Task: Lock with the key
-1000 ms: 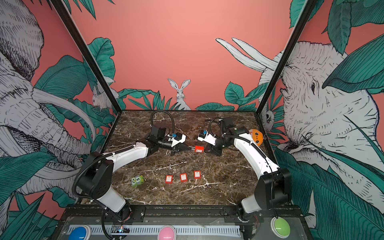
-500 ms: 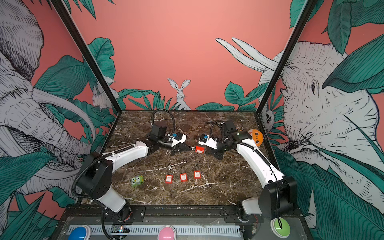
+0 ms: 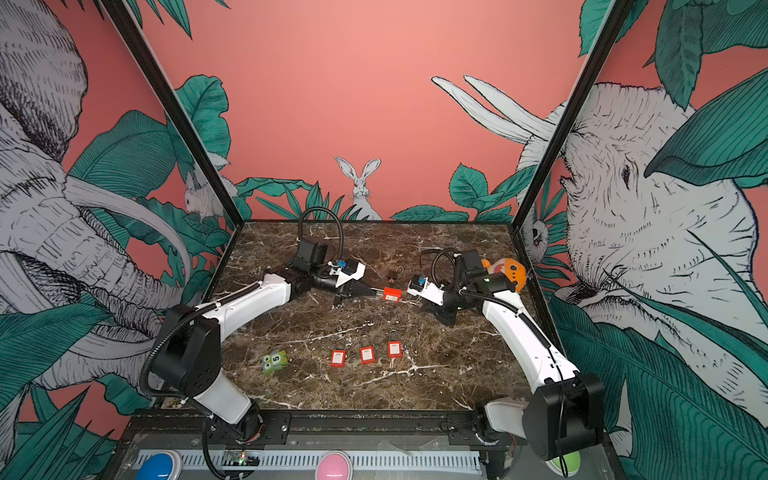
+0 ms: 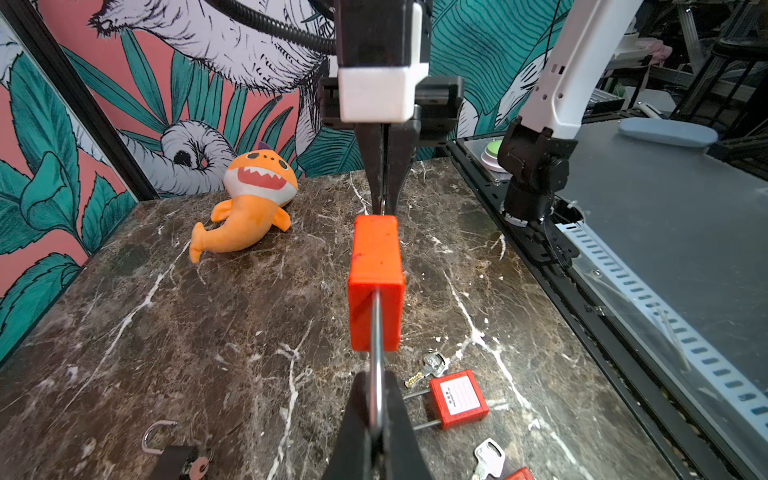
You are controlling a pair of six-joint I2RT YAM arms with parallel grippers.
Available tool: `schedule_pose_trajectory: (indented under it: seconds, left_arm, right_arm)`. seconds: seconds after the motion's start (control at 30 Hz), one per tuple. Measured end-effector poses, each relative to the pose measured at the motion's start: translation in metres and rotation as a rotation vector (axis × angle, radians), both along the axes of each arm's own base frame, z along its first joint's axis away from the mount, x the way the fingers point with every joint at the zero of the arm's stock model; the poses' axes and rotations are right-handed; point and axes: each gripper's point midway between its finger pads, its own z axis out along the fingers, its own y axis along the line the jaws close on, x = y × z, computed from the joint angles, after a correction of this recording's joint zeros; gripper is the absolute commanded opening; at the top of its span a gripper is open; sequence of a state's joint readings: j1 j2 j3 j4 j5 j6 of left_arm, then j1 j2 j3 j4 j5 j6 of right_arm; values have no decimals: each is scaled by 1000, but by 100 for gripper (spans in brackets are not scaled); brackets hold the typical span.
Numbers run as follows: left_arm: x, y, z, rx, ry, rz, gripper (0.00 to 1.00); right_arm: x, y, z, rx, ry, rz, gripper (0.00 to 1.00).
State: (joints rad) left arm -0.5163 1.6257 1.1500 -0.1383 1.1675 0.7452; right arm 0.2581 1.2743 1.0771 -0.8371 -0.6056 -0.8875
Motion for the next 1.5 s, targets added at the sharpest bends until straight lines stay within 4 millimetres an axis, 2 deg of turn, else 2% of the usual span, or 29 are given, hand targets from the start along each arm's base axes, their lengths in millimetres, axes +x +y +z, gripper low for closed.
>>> schedule_pose_trajectory:
  seconds: [0.13, 0.3, 0.57, 0.87, 1.17, 1.5]
  left_arm:
    - [1, 0, 1, 29, 12, -16, 0]
    - [15, -7, 1, 111, 35, -39, 0]
    - [32, -16, -35, 343, 133, -97, 0]
    - [21, -20, -87, 621, 192, -191, 0]
    - [34, -21, -116, 792, 161, -210, 0]
    - [35, -11, -132, 914, 150, -218, 0]
  right_arm:
    - [6, -7, -5, -11, 2, -71, 0]
    - [22, -21, -11, -19, -28, -252, 0]
    - [40, -44, -3, 13, -45, -569, 0]
    - [23, -58, -15, 74, 57, -810, 0]
    - [2, -47, -44, 96, 194, -906, 0]
    - [2, -37, -54, 117, 240, -933, 0]
